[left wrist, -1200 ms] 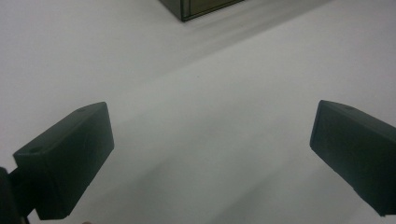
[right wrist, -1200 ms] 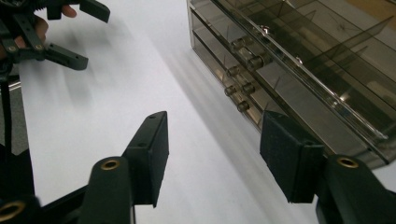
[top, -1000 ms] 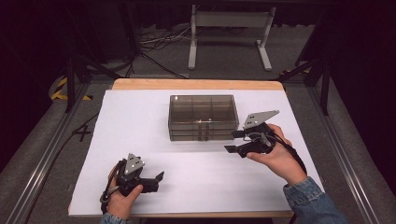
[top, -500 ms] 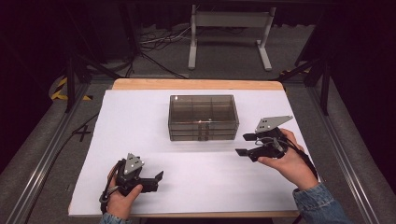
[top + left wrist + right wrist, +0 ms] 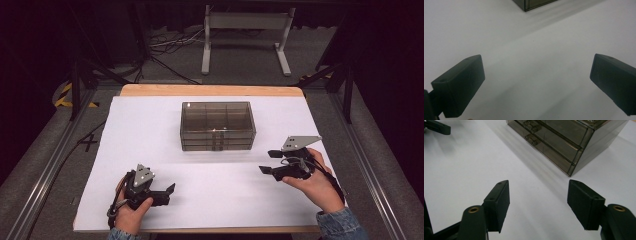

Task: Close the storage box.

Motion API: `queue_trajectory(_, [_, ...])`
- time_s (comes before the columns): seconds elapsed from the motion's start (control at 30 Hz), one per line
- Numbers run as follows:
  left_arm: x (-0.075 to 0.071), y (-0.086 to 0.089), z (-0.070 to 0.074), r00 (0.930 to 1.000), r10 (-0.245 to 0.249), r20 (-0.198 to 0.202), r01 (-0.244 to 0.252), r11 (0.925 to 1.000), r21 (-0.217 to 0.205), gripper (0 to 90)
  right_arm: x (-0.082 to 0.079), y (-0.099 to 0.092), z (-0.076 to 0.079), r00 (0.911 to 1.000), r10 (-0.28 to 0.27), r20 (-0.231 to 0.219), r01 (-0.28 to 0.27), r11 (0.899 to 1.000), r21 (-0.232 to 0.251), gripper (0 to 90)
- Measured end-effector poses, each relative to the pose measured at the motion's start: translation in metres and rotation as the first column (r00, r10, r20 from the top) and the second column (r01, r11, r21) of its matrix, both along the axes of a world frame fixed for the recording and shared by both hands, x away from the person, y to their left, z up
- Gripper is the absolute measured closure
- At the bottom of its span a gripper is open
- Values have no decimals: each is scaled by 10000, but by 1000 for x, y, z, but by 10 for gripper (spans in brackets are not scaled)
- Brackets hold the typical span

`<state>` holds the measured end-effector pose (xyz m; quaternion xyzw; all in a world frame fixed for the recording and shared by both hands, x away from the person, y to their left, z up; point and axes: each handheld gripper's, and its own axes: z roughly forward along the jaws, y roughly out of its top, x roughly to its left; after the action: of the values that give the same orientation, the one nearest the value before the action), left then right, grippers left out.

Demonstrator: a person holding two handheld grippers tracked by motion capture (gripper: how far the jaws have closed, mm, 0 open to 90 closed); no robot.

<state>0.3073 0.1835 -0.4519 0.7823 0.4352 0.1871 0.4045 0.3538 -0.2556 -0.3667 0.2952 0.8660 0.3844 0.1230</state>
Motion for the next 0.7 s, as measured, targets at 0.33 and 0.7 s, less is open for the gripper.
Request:
queue_trajectory(0.33, [0, 0, 0, 10000, 36, 32, -36, 10000, 3, 3, -3, -11, -20, 9995, -326, -3, 326, 9993, 196, 352])
queue_trajectory(0.7, [2, 0, -3, 9999, 91, 79, -92, 9998, 184, 3, -5, -13, -43, 9992, -355, 167, 353, 9993, 101, 345])
